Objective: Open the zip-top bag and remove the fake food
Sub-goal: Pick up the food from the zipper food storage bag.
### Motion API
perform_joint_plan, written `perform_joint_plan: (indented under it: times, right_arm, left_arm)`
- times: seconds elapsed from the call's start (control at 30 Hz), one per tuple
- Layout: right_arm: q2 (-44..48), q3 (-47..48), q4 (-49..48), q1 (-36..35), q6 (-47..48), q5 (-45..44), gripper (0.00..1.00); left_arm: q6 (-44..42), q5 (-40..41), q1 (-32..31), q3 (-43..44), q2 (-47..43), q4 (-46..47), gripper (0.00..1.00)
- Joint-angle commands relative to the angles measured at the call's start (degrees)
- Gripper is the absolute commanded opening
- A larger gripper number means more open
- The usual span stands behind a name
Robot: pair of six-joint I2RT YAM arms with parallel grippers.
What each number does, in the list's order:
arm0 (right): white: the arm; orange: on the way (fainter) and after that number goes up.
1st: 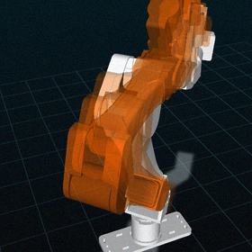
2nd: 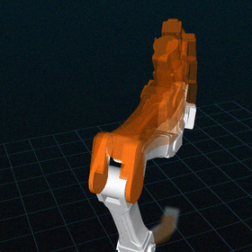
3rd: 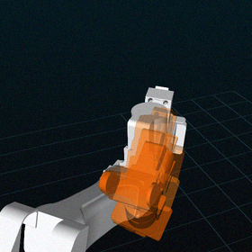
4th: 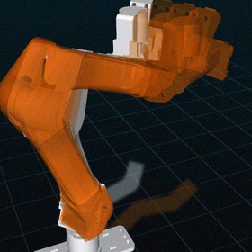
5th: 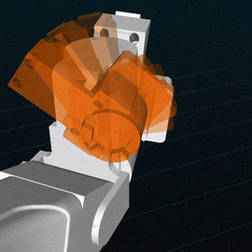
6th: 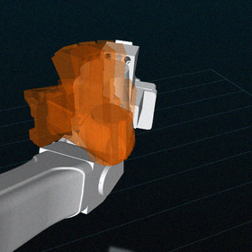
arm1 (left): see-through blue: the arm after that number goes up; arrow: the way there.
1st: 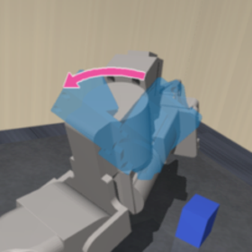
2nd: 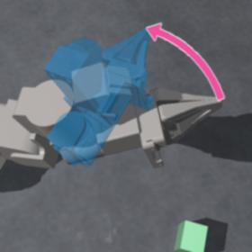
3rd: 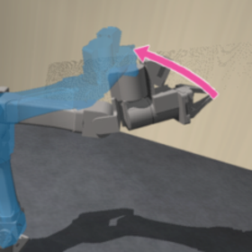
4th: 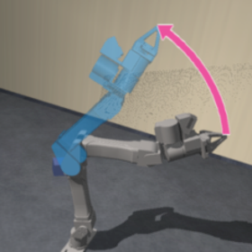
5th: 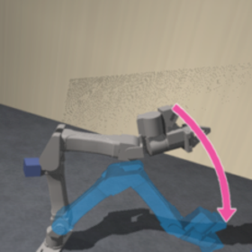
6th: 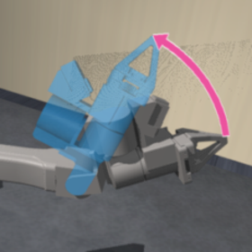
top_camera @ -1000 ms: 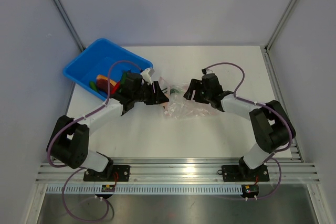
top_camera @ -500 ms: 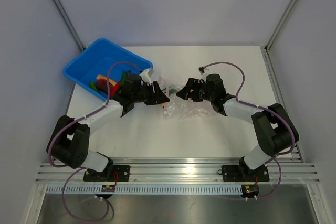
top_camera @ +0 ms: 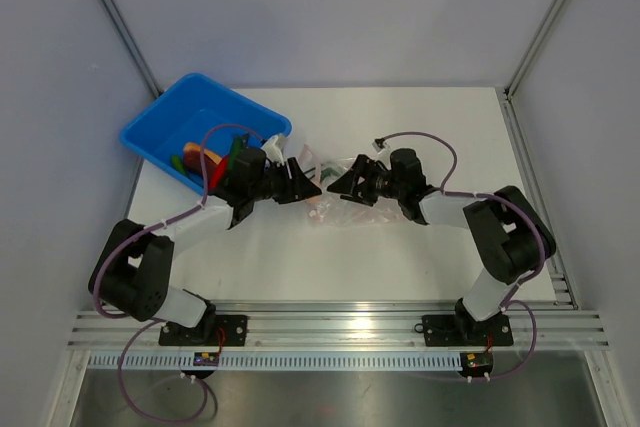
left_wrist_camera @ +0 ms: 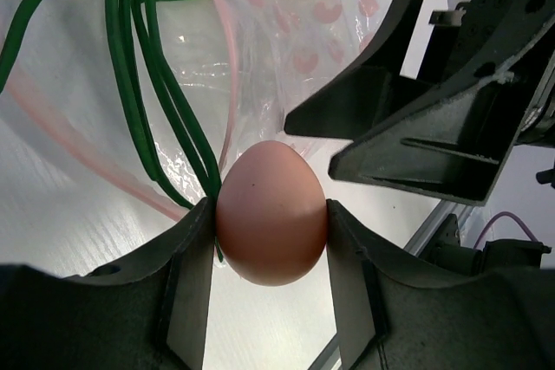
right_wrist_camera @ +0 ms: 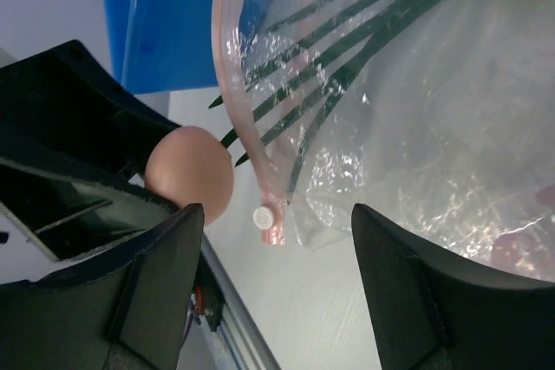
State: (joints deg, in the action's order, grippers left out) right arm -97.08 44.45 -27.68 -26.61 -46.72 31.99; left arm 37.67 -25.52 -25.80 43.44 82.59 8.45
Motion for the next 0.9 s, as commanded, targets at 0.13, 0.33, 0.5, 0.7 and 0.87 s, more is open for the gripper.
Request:
perform_joint_plan:
  times: [0.13,0.33,0.5,0.7,0.87]
  right_arm:
    - [3.11,-10.95,-29.34,-0.19,-5.76,3.36,0.78]
    - [13.56,-12.37,-19.89,-3.62,11.01,-5.41,0.82]
    - [18.23,-14.12,-18.64,-7.57,19.37,-12.73,0.83]
    - [19.47,-13.51,-16.53,-13.38,28.87,-22.76,0.85]
    - [18.86,-13.42,-16.17,-15.84,33.18,-28.12,0.85]
  left_arm:
    - [5.3,-4.79,1.89,-1.34,0.56,9.04,0.46]
    - [8.2,-7.7,2.51,-0.55,1.7,8.69,0.47]
    - [10.49,-8.76,2.51,-0.55,2.4,9.04,0.47]
    - [13.92,-12.71,2.6,-0.03,4.34,10.8,0.47]
    - [14.97,-13.5,2.86,-0.11,3.64,11.06,0.48]
